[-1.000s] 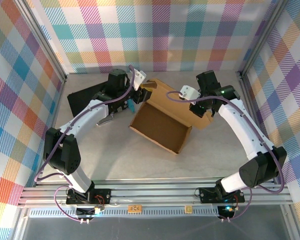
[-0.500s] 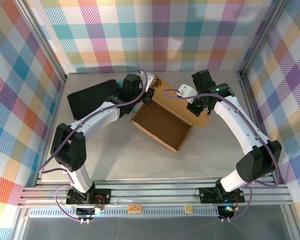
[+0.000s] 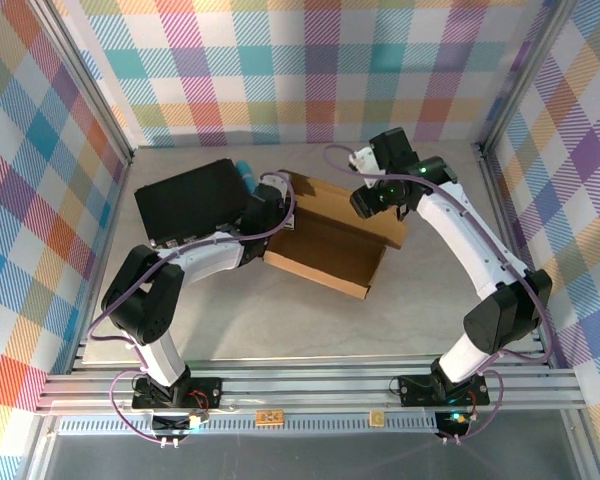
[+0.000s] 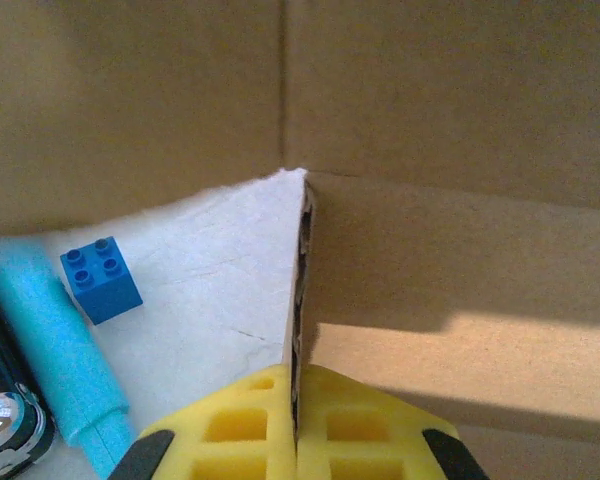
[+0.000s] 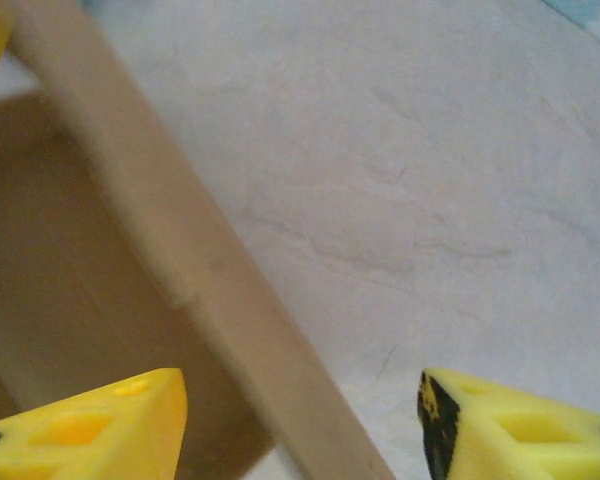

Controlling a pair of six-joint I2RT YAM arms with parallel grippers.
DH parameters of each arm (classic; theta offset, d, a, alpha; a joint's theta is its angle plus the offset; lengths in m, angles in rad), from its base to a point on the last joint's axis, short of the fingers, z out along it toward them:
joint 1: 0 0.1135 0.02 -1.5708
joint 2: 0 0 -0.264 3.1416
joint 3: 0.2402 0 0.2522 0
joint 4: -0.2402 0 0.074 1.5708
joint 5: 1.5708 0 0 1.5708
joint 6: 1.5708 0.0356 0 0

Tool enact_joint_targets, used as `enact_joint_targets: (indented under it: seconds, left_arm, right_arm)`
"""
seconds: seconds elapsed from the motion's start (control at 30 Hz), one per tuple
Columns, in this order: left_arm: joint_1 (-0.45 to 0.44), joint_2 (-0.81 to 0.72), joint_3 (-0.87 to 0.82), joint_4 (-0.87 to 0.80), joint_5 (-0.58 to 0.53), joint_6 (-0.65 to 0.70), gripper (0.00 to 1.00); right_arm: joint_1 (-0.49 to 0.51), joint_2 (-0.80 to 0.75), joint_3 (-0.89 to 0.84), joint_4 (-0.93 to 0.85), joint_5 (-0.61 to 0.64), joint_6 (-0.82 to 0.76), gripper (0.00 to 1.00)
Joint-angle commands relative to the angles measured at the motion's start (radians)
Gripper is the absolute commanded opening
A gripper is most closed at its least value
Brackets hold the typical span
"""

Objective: Fold the paper box

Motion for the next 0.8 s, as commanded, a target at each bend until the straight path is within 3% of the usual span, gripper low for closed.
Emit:
enact_joint_targets:
  seconds: [0.0, 0.1, 0.27, 0.43, 0.57, 0.77]
  left_arm:
    - [0.001, -0.049, -0.045, 0.104, -0.010, 0.020, 0.00]
    - [0.001, -0.065, -0.061, 0.099, -0.027, 0.022, 0.00]
    - [0.002, -0.078, -0.054, 0.056, -0.082, 0.011, 0.00]
    - [0.002, -0.109, -0.080, 0.068, -0.078, 0.012, 0.00]
    - [0.003, -0.127, -0.112, 0.081, -0.069, 0.011, 0.00]
    - [0.002, -0.136, -0.138, 0.095, -0.061, -0.017, 0.00]
  right_arm:
    - [-0.073, -0.036, 0.088, -0.041, -0.033, 0.228, 0.67]
    - [-0.152, -0.055, 0.126, -0.044, -0.090, 0.321, 0.68]
    - [-0.303, -0.113, 0.042, -0.014, -0.204, 0.461, 0.67]
    - [-0.500, -0.124, -0.067, -0.006, -0.398, 0.760, 0.64]
    - [-0.538, -0.081, -0.110, 0.066, -0.527, 0.945, 0.63]
    - [-0.524, 0.111, -0.071, 0.056, -0.739, 1.133, 0.58]
